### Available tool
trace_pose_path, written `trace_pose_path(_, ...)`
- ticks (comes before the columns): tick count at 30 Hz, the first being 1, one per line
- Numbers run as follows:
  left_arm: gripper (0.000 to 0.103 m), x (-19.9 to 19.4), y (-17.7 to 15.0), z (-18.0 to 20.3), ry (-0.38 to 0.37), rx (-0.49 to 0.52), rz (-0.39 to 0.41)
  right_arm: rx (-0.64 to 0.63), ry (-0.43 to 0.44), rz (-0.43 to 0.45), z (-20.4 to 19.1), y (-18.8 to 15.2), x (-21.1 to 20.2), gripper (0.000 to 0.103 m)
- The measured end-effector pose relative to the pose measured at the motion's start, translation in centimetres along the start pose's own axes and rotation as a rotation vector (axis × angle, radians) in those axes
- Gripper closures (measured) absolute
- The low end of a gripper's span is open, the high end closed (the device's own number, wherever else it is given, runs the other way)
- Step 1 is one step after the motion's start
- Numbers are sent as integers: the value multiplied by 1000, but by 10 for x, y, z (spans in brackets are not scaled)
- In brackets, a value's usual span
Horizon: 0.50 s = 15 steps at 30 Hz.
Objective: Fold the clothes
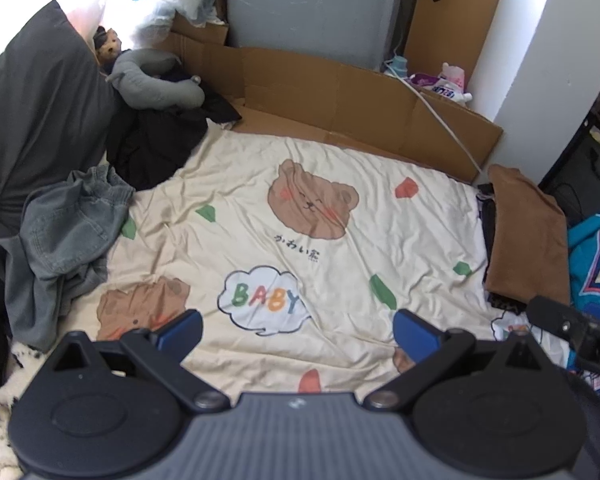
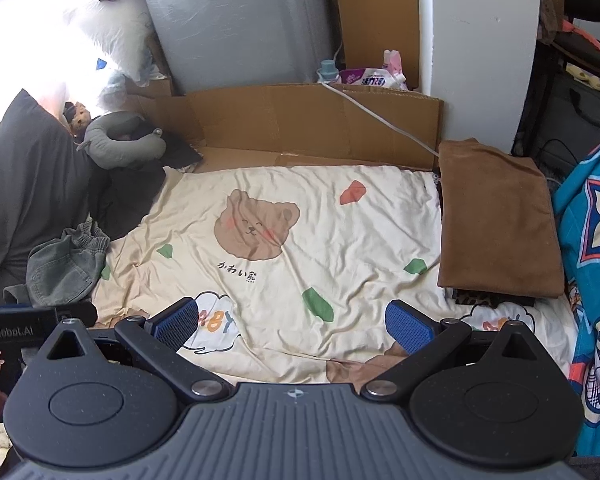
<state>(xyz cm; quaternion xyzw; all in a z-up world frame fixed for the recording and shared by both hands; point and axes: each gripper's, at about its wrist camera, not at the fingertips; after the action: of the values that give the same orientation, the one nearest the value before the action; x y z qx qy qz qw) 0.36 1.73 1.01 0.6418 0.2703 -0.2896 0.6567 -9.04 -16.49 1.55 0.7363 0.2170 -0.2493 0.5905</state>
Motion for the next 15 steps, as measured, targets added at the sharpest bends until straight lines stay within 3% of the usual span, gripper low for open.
trace_pose_path(7, 1, -9, 16, -12, -2, -27, 61, 9, 7, 26, 4, 4, -2, 1)
trace_pose_path(15, 1, -12, 27, -47, 53, -64, 106, 26, 25, 31, 12, 9, 1, 1)
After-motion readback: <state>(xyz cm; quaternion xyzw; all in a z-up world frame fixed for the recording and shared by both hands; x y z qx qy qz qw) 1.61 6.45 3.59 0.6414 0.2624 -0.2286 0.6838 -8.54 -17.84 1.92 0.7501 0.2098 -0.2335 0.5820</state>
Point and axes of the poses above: each gripper's, at about its wrist camera, not at the fingertips, and x roughly the way its jaws point, z to its right, y to its top, and after that the axes turned 12 degrees about z, right-handed
